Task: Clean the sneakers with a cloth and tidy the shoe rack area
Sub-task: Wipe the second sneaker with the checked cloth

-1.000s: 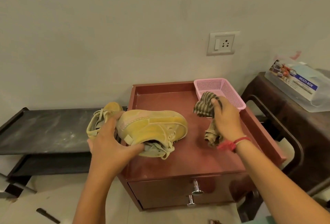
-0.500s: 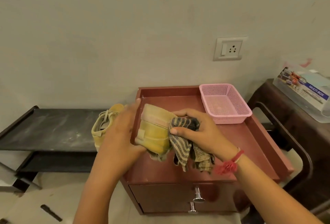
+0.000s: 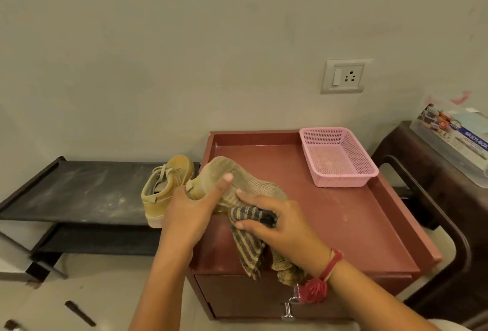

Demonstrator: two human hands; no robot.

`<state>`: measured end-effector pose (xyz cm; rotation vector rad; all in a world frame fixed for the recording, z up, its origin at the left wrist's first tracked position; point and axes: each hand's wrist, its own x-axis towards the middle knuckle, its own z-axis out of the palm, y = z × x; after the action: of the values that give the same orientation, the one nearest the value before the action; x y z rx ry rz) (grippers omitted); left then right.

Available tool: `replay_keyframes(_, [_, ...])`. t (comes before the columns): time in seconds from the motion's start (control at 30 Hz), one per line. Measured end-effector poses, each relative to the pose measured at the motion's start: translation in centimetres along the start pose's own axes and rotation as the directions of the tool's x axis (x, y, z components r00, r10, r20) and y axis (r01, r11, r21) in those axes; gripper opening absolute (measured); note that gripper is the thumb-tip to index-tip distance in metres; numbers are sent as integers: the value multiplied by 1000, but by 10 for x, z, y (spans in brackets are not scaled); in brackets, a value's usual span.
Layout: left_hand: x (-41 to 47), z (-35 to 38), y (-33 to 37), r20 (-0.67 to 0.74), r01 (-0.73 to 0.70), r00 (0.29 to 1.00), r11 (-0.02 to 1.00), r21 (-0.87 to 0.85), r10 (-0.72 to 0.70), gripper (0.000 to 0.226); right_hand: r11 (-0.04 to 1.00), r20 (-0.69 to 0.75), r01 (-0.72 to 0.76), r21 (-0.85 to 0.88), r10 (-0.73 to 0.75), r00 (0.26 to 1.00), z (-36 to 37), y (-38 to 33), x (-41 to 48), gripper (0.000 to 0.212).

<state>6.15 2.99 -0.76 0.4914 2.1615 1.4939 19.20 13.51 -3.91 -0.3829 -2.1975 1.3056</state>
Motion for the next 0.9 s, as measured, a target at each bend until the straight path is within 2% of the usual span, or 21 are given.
replay_keyframes(0.07, [3, -2, -5, -14, -39, 999, 999, 13, 39, 81, 1000, 76, -1, 18, 0, 997, -12, -6, 3, 36])
replay_keyframes(0.13, [6, -3, -8, 33, -99, 994, 994, -34, 101, 79, 1000, 51, 16, 22, -17, 999, -36, -14, 7, 21])
replay_keyframes(0.23, [7, -7, -11, 155, -244, 957, 969, -34, 246, 76, 994, -210, 58, -91, -76, 975, -78, -25, 10, 13])
replay_keyframes(0.3, [6, -10, -11, 241, -334, 914, 942, -14, 327, 78, 977, -409, 58, -206, -140, 902, -95, -26, 10, 16])
replay_keyframes(0.33, [5, -11, -12, 277, -373, 892, 928, 5, 357, 82, 962, -473, 49, -269, -176, 863, -97, -26, 10, 20])
replay_keyframes(0.4, [3, -11, -13, 314, -447, 857, 892, 61, 408, 95, 918, -506, 40, -394, -253, 825, -93, -24, 12, 28])
replay_keyframes(0.5, [-3, -8, -8, 332, -554, 806, 822, 132, 490, 99, 836, -352, 143, -530, -371, 860, -67, -25, 10, 46])
replay_keyframes(0.57, [-2, -7, -8, 327, -583, 793, 797, 157, 515, 99, 768, -145, 272, -580, -426, 893, -44, -32, 4, 43])
replay_keyframes(0.67, [2, -9, -13, 310, -595, 793, 777, 206, 525, 100, 635, 80, 393, -665, -463, 883, -24, -39, -6, 44])
replay_keyframes(0.8, [4, -10, -14, 278, -620, 782, 741, 257, 558, 93, 571, 185, 453, -685, -465, 866, -23, -36, -9, 47])
replay_keyframes(0.9, [7, -10, -16, 245, -608, 793, 754, 248, 558, 87, 609, 204, 444, -657, -424, 882, -26, -27, -7, 48])
